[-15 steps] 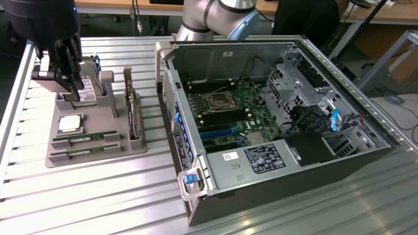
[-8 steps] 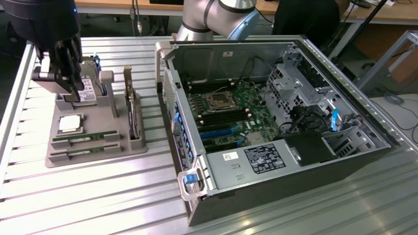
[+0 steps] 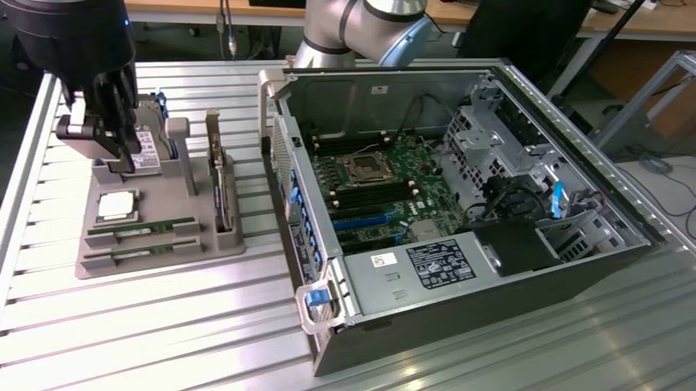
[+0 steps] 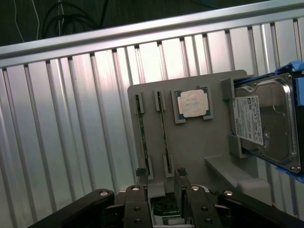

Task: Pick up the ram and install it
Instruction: 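Pick up the ram and move it above insertion slot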

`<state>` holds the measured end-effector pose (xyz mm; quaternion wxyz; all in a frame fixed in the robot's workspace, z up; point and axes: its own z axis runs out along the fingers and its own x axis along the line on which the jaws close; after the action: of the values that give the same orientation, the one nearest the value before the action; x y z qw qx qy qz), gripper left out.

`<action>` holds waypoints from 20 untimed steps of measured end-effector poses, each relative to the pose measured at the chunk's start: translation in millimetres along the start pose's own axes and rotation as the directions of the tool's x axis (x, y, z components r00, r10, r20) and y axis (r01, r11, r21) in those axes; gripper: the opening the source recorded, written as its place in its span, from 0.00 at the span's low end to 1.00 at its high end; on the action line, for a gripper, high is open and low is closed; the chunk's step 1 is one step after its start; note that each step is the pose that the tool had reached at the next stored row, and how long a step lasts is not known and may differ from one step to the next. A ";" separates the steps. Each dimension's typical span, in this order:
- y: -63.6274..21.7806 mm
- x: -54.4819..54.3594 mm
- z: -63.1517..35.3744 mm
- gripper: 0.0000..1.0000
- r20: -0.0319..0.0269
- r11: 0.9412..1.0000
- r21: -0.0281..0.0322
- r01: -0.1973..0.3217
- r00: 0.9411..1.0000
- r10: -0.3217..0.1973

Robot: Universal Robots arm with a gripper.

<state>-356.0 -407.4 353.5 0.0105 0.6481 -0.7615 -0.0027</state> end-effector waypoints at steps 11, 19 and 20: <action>-0.1 -0.1 5.1 0.36 0.000 1.000 0.000 0.000 1.000 0.000; -0.1 -0.1 7.9 0.36 0.000 1.000 0.000 0.000 1.000 0.000; -0.1 -0.1 8.3 0.36 0.000 1.000 0.000 0.000 1.000 0.000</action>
<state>-356.1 -407.3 345.2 0.0105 0.6481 -0.7615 -0.0027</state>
